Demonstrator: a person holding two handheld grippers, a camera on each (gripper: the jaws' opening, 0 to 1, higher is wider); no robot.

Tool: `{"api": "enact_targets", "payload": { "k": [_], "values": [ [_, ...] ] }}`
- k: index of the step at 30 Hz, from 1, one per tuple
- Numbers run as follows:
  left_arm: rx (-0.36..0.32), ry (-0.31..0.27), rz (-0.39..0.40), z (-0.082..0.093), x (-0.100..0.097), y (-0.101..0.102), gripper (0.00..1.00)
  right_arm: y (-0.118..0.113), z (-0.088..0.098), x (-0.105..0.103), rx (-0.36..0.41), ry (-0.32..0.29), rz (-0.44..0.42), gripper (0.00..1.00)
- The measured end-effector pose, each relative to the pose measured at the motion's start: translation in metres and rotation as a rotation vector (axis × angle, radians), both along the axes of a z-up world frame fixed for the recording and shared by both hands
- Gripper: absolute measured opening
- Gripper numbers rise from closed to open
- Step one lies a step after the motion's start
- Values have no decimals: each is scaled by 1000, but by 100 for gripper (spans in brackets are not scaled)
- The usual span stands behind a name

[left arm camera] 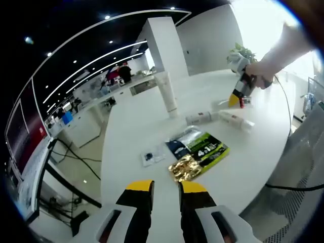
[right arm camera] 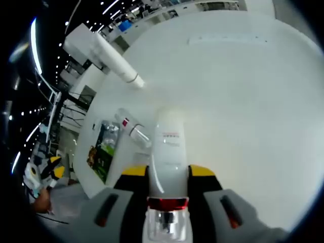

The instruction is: Arrange the skincare products in the storage area until every visible bottle or jar stands upright without overlapping.

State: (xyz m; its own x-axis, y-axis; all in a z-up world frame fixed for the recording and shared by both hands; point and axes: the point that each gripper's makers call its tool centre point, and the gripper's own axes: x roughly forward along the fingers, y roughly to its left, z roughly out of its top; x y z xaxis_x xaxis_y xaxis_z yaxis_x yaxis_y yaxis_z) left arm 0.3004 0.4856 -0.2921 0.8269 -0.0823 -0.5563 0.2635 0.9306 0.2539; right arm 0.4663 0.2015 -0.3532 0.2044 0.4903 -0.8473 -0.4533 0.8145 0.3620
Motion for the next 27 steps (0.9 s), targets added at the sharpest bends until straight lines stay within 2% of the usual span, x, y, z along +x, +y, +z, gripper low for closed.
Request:
{"api": "enact_targets", "payload": {
  "k": [9,11,14,20,23,25,27],
  "values": [
    [-24,-15,35,3,-1,5,21,2,8,-8,-186,11,268,28],
    [-27,-17,38,3,-1,6,21,0,9,-8,-252,14,342,28],
    [-29,-21,42,4,-1,6,21,1,12,-6,-275,13,374,28],
    [-23,-10,28,2,-2,4,21,-10,16,-4,-450,15,586,28],
    [-27,-13,37,2,-1,6,21,-8,17,-4,-454,29,590,28],
    [-32,-16,42,3,0,8,21,-12,20,0,-517,36,659,28],
    [-33,-16,43,2,0,8,21,-19,22,6,-628,15,796,28]
  ]
}}
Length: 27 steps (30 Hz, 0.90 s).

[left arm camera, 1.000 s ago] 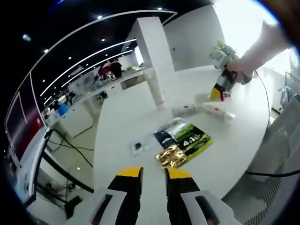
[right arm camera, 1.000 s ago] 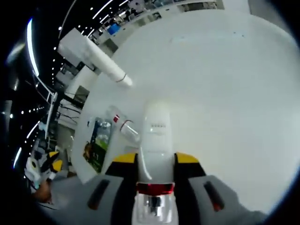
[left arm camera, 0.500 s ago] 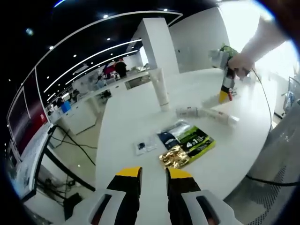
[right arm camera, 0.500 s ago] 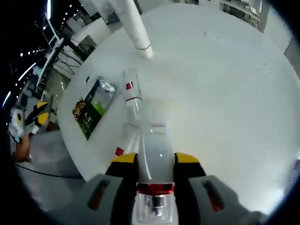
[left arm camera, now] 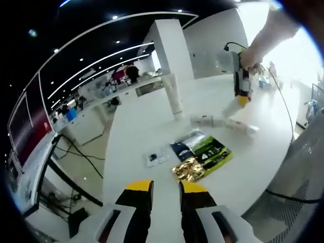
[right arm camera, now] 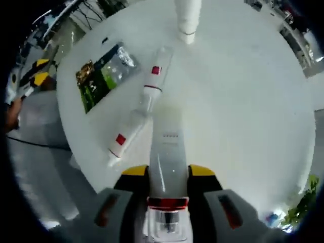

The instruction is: Arrange the skincare products in the storage area until every visible bottle or jar stands upright without overlapping.

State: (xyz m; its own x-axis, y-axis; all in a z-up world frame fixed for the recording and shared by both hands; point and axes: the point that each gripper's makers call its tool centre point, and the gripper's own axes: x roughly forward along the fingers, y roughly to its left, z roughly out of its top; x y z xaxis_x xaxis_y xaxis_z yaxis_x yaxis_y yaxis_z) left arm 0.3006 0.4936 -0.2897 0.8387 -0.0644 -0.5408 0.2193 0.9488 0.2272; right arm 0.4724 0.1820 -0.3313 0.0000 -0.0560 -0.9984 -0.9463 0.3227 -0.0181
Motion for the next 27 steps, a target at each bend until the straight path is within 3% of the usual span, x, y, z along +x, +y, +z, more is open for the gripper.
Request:
{"api": "enact_targets", "payload": {
  "k": [4,8,11,13,19,27],
  "values": [
    [-2,-4,3,1,1,1,21,-3,5,3,-66,8,83,28],
    [-6,-5,6,1,2,2,21,-17,10,18,-245,-1,319,28],
    [-9,-4,7,0,2,2,21,-21,11,21,-329,5,434,28],
    [-9,-4,8,0,2,2,21,-23,11,19,-354,20,447,28],
    [-14,-2,10,0,2,2,21,-25,12,19,-476,33,617,28],
    [-15,0,9,-1,1,1,21,-18,12,17,-530,46,711,29]
  ]
}}
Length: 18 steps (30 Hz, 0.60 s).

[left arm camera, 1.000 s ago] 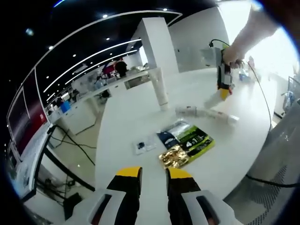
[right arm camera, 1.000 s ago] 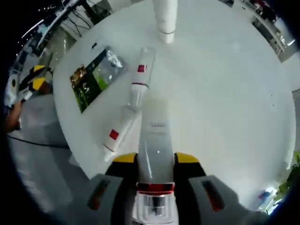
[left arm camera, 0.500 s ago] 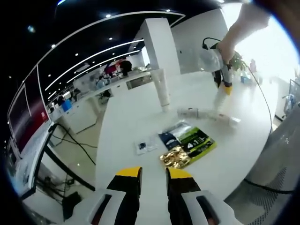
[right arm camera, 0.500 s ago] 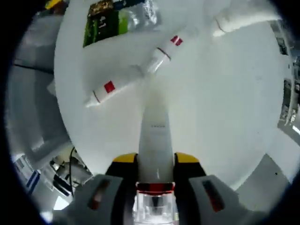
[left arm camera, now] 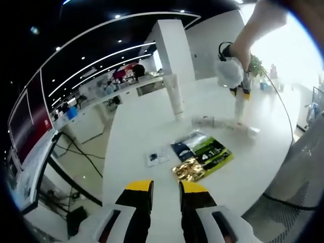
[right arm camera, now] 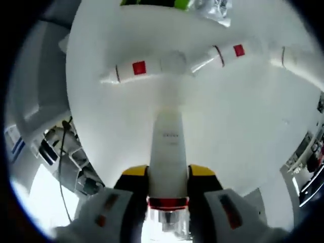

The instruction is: Arrange the skincare products in the storage area until every visible bottle or jar stands upright without overlapping.

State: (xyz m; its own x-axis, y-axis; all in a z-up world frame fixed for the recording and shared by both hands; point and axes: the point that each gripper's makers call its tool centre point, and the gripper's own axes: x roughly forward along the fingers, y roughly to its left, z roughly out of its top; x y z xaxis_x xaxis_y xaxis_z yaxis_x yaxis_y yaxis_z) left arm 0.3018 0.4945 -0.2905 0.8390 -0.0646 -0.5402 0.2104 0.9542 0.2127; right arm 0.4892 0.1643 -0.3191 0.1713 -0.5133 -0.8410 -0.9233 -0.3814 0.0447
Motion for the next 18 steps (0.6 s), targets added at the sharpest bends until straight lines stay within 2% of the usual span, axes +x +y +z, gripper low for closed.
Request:
{"api": "enact_targets", "payload": {
  "k": [11,18],
  "values": [
    [0,2,4,-1,-1,1,21,3,0,4,-78,-2,75,29],
    [-4,-1,7,0,-1,1,21,0,0,6,-104,-1,87,29]
  ]
}}
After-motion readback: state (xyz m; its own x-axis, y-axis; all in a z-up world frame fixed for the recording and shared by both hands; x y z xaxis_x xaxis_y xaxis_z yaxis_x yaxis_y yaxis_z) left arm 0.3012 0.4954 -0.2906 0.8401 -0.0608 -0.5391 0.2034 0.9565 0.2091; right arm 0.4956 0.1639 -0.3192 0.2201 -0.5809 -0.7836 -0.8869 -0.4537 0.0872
